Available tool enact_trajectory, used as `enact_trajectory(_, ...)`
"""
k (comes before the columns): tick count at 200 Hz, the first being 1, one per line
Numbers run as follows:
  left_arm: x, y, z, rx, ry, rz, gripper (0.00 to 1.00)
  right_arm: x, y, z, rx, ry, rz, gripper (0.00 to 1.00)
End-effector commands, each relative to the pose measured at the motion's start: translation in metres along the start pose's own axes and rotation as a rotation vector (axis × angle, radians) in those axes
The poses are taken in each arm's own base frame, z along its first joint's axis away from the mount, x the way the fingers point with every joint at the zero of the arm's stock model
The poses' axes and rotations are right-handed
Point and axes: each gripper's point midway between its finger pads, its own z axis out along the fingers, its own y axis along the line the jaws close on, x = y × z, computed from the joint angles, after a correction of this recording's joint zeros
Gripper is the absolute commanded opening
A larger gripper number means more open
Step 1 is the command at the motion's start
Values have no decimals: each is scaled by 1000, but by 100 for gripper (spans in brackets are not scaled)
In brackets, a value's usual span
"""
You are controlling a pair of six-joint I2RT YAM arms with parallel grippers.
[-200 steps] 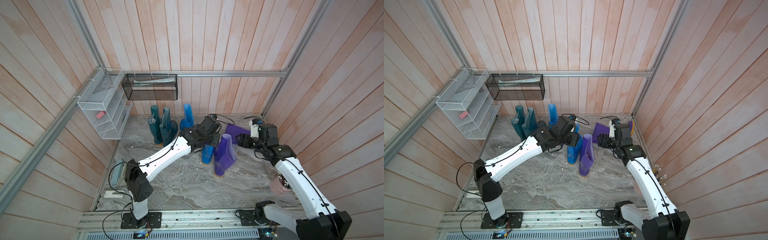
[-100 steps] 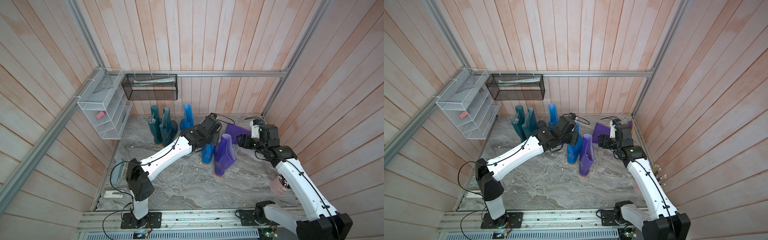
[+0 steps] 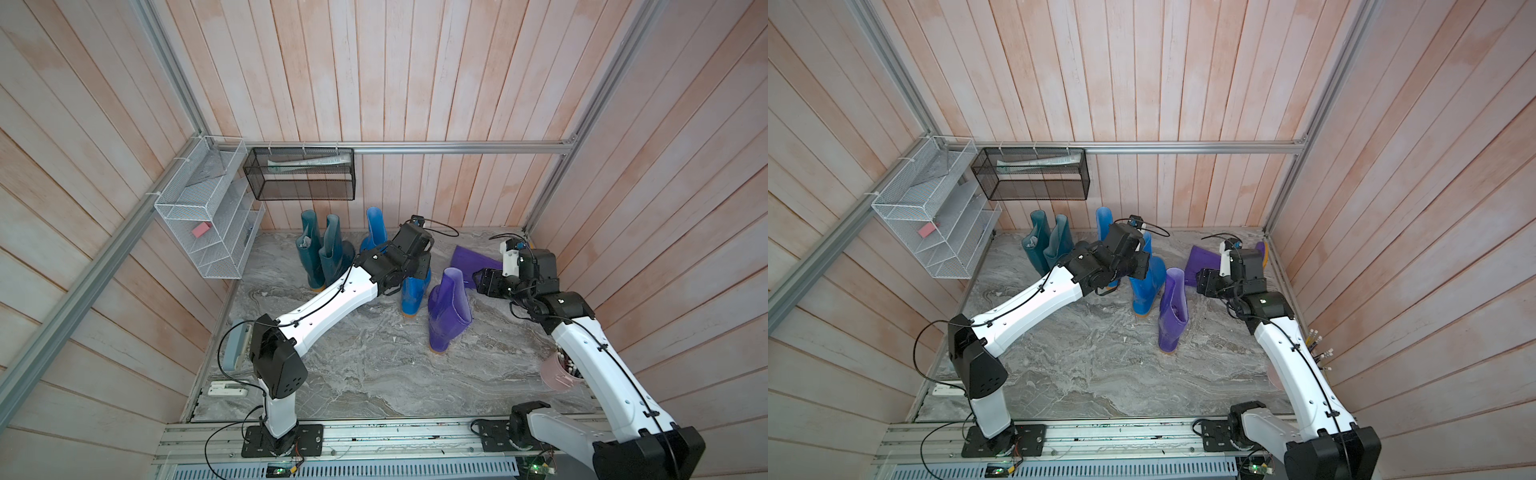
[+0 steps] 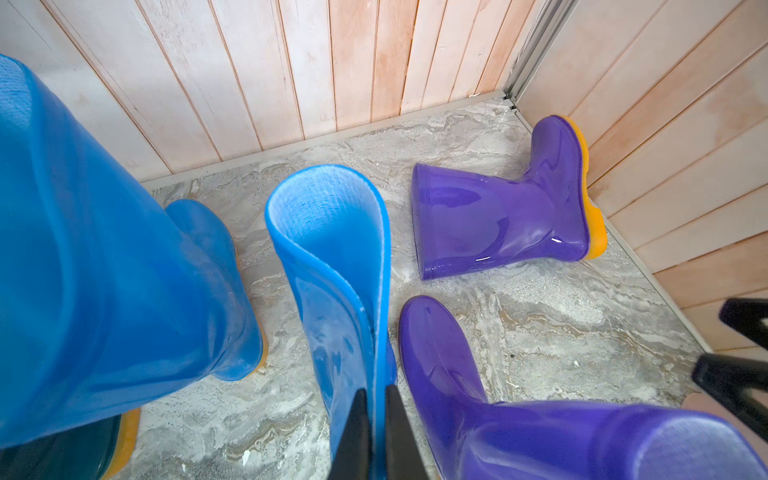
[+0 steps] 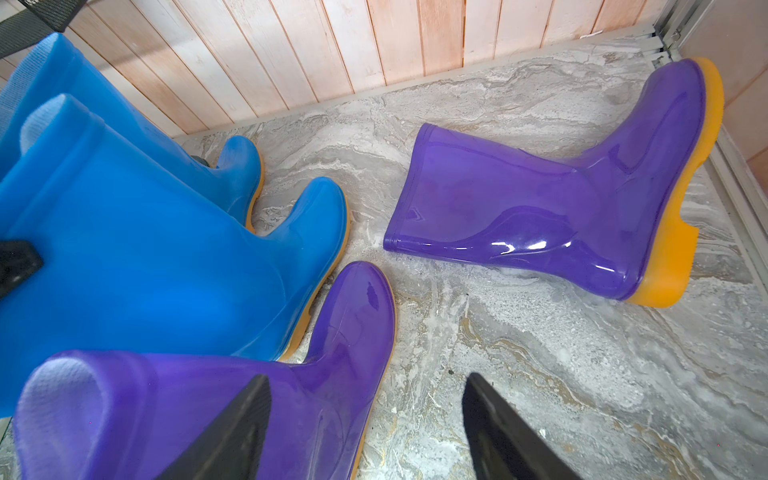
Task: Match and arrange rain boots in pairs
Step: Pick up the rain boot at the center of the board, then pair a pair of rain boots at the center of the board.
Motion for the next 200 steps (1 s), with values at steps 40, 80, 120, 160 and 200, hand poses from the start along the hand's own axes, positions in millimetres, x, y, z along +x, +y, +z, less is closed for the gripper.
enact_trajectory(40, -87, 24, -19, -15, -315, -78, 0, 2, -1, -3, 3, 8, 3, 74)
enact_trajectory(80, -103, 45, -6, -53, -377, -98, 0, 4, -2, -5, 4, 9, 4, 75)
enact_trajectory(120, -106, 59, 7, -67, -388, -112, 0, 4, -2, -6, 7, 10, 1, 74)
enact_trajectory(160, -98, 71, 19, -127, -372, -114, 0, 6, -2, -4, 3, 15, 3, 75)
enact_trajectory(200, -91, 78, 28, -166, -352, -130, 0, 8, -3, -2, 4, 19, 3, 74)
